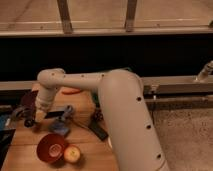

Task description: Place brush in metal cup

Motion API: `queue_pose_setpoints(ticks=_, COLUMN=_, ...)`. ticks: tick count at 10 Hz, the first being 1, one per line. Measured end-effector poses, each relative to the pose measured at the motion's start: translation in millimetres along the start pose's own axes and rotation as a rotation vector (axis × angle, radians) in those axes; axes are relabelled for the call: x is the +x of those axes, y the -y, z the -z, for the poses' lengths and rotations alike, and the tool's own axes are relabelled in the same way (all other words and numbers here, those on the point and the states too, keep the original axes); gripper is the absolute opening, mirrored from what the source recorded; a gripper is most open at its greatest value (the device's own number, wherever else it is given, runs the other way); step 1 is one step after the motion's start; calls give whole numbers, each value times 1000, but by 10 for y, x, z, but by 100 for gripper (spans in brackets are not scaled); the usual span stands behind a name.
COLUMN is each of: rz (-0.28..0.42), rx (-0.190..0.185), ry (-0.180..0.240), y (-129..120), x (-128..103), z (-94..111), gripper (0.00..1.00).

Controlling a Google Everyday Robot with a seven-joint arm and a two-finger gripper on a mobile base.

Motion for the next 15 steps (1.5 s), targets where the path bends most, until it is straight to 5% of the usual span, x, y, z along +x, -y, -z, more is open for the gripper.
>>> queue_pose_setpoints(ticks=4, rz=10, rx=-45, ry=-60, y=-125, x=13, z=-156, gripper=0)
queue_pose_setpoints(ticks=10, rz=-25, rx=24, ry=-140, y=-102, x=127, z=110, gripper=0)
queue_pose_setpoints(ticks=15, rz=-93, rx=-29, ry=-161, y=-80, x=367, z=-78, gripper=0)
